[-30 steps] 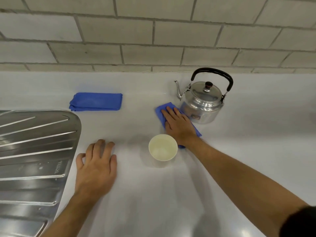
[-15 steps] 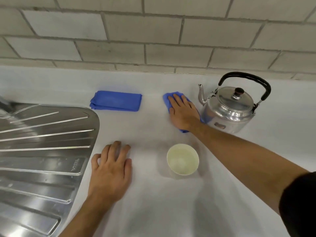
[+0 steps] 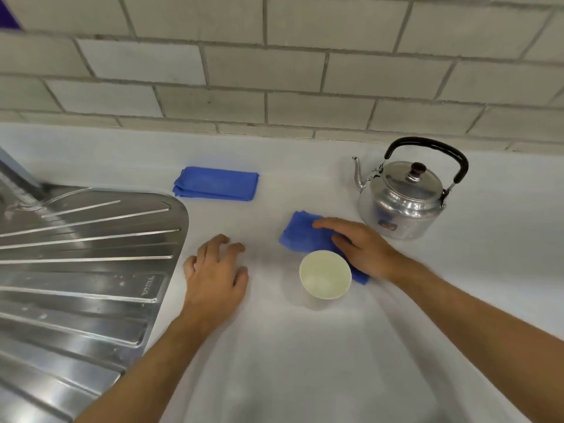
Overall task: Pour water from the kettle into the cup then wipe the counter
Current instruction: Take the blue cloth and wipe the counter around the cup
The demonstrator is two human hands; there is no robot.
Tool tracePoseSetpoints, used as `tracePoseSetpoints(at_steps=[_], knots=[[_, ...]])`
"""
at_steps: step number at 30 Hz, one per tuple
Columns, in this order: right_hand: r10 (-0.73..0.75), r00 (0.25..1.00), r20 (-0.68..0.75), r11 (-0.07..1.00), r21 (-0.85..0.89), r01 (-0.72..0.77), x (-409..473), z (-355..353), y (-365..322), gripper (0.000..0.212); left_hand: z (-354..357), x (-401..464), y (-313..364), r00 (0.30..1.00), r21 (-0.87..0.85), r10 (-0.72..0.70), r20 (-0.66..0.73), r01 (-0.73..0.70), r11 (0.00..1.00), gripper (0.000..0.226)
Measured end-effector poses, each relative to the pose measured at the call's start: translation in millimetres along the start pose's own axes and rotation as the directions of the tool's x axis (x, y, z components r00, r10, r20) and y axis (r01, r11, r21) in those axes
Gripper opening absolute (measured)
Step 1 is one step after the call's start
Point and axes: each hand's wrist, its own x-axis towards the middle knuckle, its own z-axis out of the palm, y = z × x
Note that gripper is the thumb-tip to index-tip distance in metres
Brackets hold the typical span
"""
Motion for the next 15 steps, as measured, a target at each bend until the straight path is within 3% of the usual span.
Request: tracePoseSetpoints(at_steps=[1,3,6,8,9,15], knots=[[0.0,0.995,-0.103,0.998,-0.063,-0.007,-9.3,0.3,-2.6,0.041,-0.6,12.3,8.5,0.997,-0.02,0.071,0.001,-0.071,0.997,0.036],[0.027,0.991,-0.129,0.982,-0.182,-0.05,-24.9,3.0,-5.4,0.031,-1.1,42.6,32.5,0.96,-0.102,0.277,0.045,-0.271,0.957,0.036],[0.143,0.989,-0.037,0.974,-0.174,-0.147,-34.9,6.3,-3.4,0.03,9.7,84.7,71.8,0.798,-0.144,0.572,0.19,-0.553,0.82,0.038],[0.146,0.988,-0.044,0.977,-0.147,-0.151,-28.4,4.9,1.6,0.031,26.8,100.2,87.1,0.678,-0.062,0.661,0.32,-0.682,0.729,0.043],[0.147,0.988,-0.039,0.978,-0.143,-0.151,-22.0,3.9,3.3,0.031,35.5,105.0,88.4,0.655,-0.023,0.658,0.372,-0.702,0.712,0.046],[0.147,0.985,0.091,0.97,-0.21,-0.125,46.0,-9.5,5.5,0.036,50.1,126.6,54.7,0.788,-0.02,0.488,0.375,-0.52,0.854,0.049]])
